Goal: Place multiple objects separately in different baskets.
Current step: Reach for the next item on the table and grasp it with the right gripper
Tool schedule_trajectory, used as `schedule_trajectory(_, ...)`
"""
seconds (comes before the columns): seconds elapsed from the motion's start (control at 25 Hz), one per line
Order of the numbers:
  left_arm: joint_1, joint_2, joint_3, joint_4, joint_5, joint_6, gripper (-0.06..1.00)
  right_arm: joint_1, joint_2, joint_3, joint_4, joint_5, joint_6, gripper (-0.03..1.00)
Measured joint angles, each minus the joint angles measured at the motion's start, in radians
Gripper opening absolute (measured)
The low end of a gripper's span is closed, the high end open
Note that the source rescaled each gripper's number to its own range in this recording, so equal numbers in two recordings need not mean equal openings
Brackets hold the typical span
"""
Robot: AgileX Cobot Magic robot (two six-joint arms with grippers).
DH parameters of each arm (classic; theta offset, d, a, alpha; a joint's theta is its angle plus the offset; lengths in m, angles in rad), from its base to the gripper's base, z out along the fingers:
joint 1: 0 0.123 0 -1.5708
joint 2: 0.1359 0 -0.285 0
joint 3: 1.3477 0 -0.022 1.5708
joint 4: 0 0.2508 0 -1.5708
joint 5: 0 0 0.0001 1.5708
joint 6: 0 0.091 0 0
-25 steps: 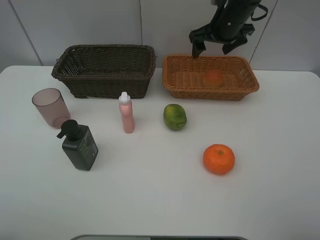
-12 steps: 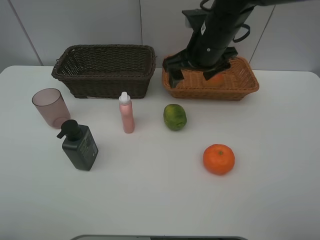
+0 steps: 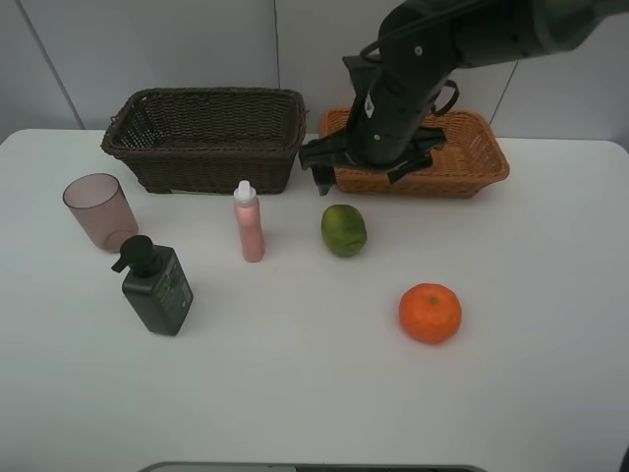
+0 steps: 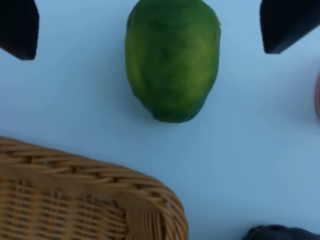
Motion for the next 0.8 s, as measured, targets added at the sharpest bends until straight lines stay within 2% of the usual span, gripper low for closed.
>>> schedule_trajectory(0.8, 0.0, 0.0, 0.0, 0.0, 0.0, 0.0, 0.96, 0.016, 0.161, 0.0, 0.006, -0.094, 0.005, 0.87)
